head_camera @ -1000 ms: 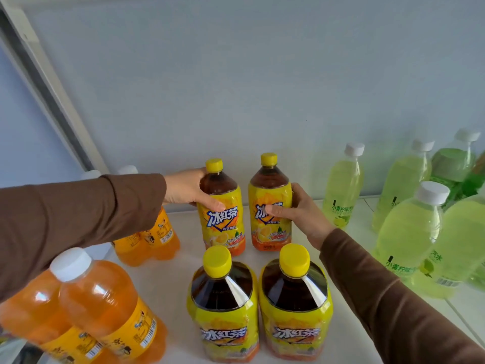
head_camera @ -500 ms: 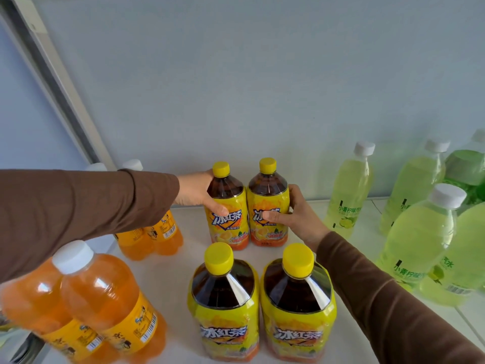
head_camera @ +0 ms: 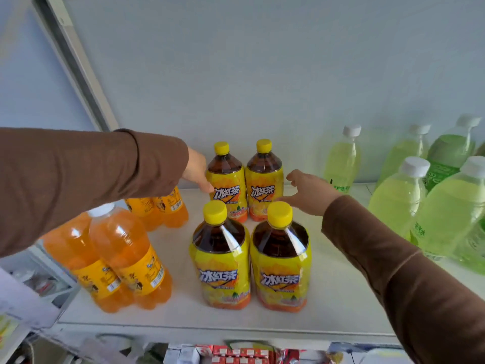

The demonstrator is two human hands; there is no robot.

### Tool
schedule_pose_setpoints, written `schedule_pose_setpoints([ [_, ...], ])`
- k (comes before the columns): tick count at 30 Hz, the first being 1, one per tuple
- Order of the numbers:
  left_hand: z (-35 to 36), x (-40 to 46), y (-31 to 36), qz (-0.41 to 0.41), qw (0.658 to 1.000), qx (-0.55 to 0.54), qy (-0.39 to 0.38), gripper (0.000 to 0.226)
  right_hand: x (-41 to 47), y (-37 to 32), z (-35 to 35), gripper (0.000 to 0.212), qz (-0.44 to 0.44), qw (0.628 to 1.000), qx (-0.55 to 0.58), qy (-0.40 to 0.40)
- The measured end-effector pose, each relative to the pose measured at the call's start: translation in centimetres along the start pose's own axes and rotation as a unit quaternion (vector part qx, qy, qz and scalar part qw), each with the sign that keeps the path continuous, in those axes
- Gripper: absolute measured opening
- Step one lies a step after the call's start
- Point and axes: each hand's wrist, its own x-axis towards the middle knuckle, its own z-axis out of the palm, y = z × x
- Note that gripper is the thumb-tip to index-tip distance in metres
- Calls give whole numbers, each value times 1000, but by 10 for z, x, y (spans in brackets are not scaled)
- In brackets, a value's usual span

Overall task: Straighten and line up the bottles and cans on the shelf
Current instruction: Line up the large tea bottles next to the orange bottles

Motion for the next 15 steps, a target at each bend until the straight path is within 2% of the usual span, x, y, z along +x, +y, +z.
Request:
schedule_pose_setpoints([
  [4, -11, -42, 5, 38, 994, -11, 103, 64, -32, -8, -29, 71, -27, 998, -36, 35],
  [10, -8, -104, 19, 120, 959, -49, 254, 59, -88, -22, -62, 57, -76, 988, -52, 123],
  [15, 12, -157, 51, 167, 930, -94, 315, 57, -149, -16, -70, 53, -99, 977, -64, 180],
])
